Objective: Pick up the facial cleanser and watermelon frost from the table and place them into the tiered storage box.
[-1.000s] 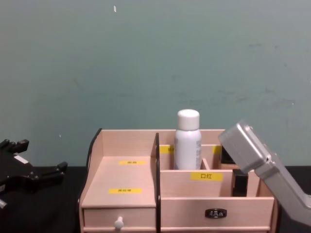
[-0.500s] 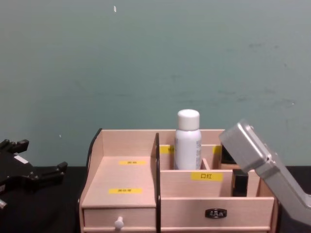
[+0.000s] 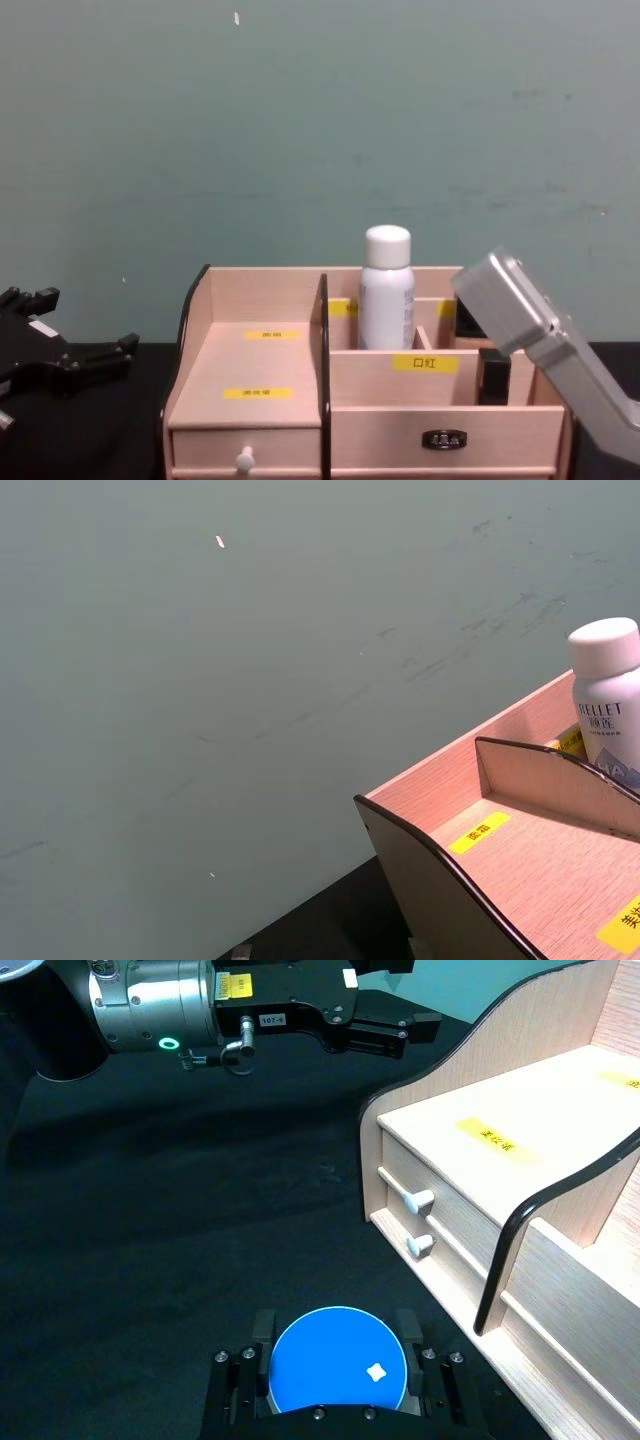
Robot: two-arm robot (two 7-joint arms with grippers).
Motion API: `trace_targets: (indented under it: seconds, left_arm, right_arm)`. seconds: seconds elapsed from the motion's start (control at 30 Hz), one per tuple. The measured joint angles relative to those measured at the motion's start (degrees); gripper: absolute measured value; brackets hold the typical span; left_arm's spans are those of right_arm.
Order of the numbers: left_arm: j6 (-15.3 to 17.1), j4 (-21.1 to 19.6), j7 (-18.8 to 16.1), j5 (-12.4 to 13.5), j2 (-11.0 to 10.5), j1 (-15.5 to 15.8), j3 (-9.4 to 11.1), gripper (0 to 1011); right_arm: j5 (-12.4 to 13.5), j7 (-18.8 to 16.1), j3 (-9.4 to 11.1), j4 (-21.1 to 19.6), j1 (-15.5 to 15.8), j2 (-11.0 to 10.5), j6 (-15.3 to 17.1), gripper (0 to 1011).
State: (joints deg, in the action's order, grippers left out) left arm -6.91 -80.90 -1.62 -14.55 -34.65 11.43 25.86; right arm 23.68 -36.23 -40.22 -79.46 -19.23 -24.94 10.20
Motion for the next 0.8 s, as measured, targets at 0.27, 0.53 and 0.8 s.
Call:
trace_targets:
  seconds: [0.27,0.53,0.8]
  left_arm:
    - [0.00,0.00,0.00,0.00,0.00,0.00,0.00,1010]
    - [0.00,0.00,0.00,0.00,0.00,0.00,0.00,1010]
    - [0.00,0.00,0.00,0.00,0.00,0.00,0.00,1010]
  right_arm:
    - [0.46,-0.27,0.24,0.22,0.23,0.11,-0.53,735]
    - [1.35,-0.79,0.73,-0.56,0.04,0.67,-1.44,735]
    - [1.51,-0.03,0.73,-2.35,-1.00,1.54,-1.29,735]
